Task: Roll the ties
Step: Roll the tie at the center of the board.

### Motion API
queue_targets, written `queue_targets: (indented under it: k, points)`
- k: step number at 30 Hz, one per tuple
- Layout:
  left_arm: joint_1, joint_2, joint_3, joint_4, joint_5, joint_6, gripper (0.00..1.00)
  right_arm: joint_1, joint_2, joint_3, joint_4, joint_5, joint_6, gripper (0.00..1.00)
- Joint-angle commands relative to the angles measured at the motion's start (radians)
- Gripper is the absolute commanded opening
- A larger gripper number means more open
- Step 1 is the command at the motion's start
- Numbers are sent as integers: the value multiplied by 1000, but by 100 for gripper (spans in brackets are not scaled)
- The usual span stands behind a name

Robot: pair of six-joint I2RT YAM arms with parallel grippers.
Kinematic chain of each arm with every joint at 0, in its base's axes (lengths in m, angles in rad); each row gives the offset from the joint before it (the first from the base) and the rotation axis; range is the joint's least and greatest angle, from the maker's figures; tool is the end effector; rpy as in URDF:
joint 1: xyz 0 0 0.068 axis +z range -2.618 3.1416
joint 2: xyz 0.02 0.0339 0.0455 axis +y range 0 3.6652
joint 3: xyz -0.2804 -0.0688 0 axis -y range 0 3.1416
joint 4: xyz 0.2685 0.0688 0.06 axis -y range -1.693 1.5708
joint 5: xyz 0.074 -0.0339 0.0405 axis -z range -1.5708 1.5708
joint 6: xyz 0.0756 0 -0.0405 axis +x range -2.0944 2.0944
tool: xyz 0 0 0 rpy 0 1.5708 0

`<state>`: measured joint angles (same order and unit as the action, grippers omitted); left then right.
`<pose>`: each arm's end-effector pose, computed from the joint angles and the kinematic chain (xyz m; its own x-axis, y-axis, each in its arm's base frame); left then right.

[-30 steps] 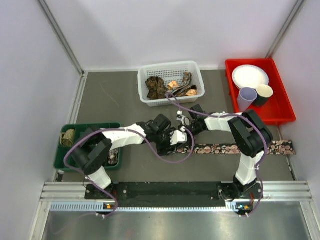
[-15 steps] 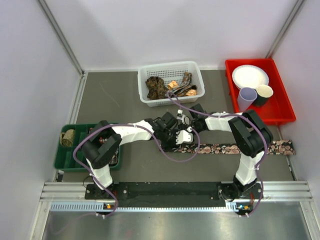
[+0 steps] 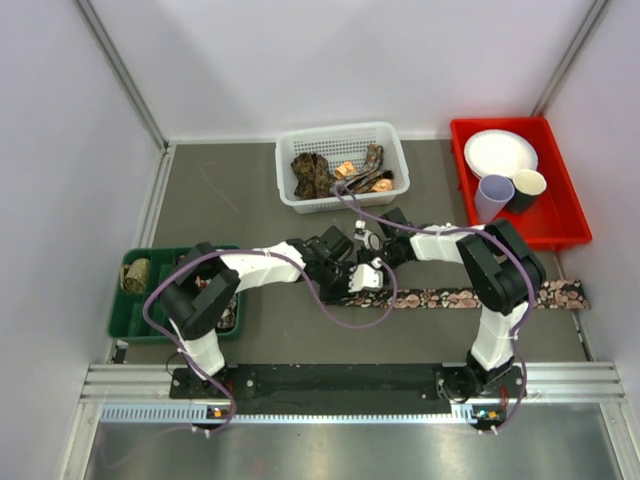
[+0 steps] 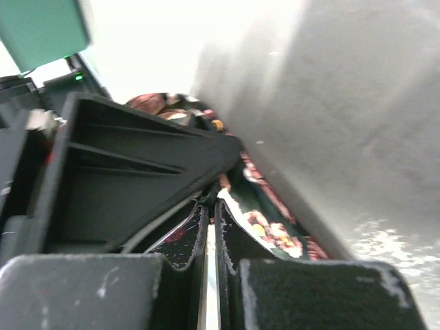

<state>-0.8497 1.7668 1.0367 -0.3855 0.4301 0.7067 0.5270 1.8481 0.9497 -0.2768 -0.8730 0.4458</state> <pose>0.2255 -0.3043 0.1260 0.0709 0.8133 -0.5775 0.9963 -0.0864 0.0007 0.2804 0.2302 0.0974 -0.9690 -0.2433 -0.0428 -0.1780 0.5672 0.8041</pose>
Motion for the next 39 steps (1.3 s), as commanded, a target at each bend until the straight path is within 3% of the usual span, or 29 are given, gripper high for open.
queue_targets:
  k: [1, 10, 16, 22, 32, 36, 39]
  points:
    - [1, 2, -10, -35, -30, -73, 52, -5, 26, 34, -25, 69, -58, 0]
    - [99, -188, -148, 78, 16, -108, 67, -5, 42, 27, -58, 129, -90, 0]
    - [133, -276, -224, 140, 111, 2, 68, -5, 60, 41, -61, 135, -84, 0]
    - [132, -233, -190, 165, 151, 48, 68, -5, 72, 50, -68, 132, -87, 0]
    - [123, -178, -124, 20, 162, 165, 58, -5, 77, 54, -70, 131, -87, 0]
    - [123, -179, -118, -9, 157, 177, 50, -7, 77, 52, -65, 134, -85, 0]
    - [123, -185, -100, -15, 177, 171, 38, -5, 77, 50, -62, 134, -84, 0]
